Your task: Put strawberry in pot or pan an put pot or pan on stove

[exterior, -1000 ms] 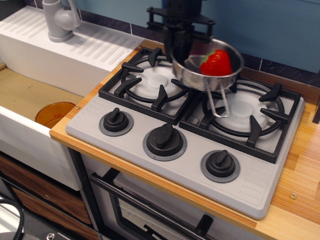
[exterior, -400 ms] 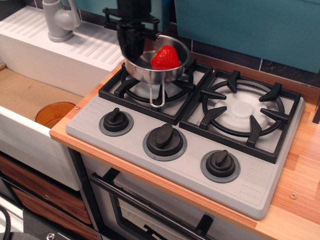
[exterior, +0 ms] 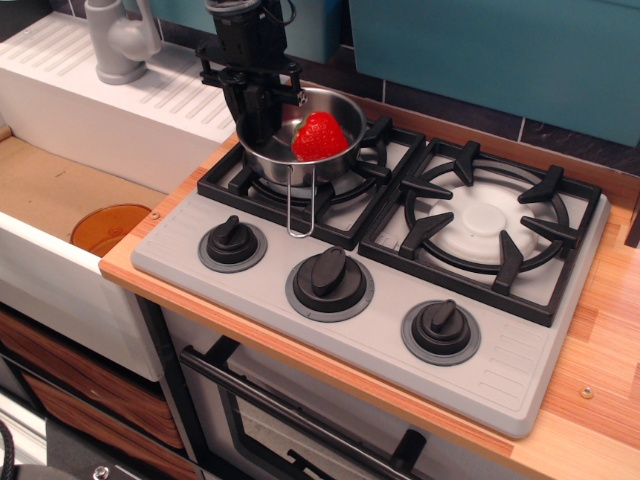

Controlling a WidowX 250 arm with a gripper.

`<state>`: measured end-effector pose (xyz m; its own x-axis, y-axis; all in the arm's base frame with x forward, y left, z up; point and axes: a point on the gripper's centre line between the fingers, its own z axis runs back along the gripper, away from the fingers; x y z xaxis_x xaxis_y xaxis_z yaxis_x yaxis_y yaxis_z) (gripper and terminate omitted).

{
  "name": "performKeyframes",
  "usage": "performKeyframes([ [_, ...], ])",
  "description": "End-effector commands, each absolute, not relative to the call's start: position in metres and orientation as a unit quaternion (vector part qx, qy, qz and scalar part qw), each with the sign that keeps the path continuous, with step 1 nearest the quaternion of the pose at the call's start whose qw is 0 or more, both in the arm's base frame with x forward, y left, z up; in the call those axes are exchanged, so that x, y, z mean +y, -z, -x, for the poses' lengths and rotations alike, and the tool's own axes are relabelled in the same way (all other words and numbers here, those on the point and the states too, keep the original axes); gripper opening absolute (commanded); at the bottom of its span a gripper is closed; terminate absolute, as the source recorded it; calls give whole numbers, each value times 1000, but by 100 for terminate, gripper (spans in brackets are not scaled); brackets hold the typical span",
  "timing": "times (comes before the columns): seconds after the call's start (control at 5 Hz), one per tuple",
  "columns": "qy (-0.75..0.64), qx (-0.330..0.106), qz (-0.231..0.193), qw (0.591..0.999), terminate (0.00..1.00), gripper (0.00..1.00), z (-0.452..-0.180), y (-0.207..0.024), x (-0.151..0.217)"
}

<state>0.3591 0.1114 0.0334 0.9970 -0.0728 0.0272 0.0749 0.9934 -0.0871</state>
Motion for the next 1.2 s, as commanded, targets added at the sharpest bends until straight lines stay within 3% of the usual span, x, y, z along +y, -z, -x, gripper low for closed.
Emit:
performKeyframes([
  [0.0,31,-8,34,999,0,100,-361,-56,98],
  [0.4,26,7,21,999,0,100,-360,-90,86],
  [1.0,13,27,19,999,0,100,-332,-123,48],
])
